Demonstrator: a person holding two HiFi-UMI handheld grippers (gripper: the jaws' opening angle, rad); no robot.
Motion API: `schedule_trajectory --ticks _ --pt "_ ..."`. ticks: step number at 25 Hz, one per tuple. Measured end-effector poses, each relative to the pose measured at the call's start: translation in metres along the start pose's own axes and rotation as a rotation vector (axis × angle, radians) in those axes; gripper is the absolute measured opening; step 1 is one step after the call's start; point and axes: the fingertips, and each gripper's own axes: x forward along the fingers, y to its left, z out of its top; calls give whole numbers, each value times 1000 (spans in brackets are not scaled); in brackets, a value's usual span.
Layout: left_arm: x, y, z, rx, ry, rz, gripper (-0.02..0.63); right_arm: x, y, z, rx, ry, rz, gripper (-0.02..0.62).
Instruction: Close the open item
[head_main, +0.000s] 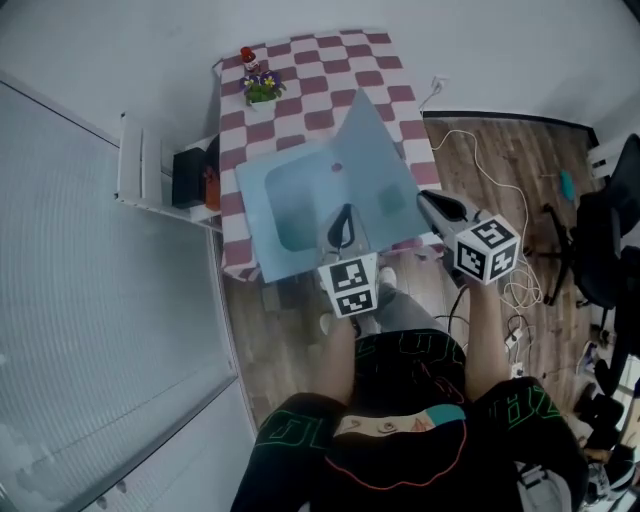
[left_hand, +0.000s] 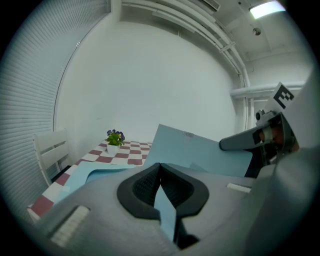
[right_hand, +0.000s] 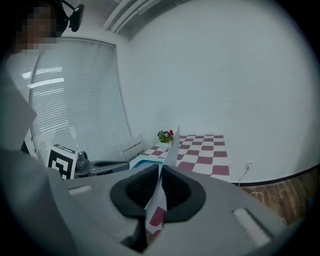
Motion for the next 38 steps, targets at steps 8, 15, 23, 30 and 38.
schedule_trajectory --ticks 8,15,23,30,38 --pt "-39 50 12 -28 -55 56 8 21 62 20 -55 -17 6 8" --pt "-77 93 16 -44 -101 102 8 54 132 27 -130 -8 77 6" --pt "-118 164 6 -77 -101 210 8 102 199 10 -189 59 154 8" --pt "-130 199 -10 -99 -67 245 8 140 239 -9 -242 130 201 8" --pt "-137 232 -36 -117 5 296 8 180 267 -42 -249 235 259 9"
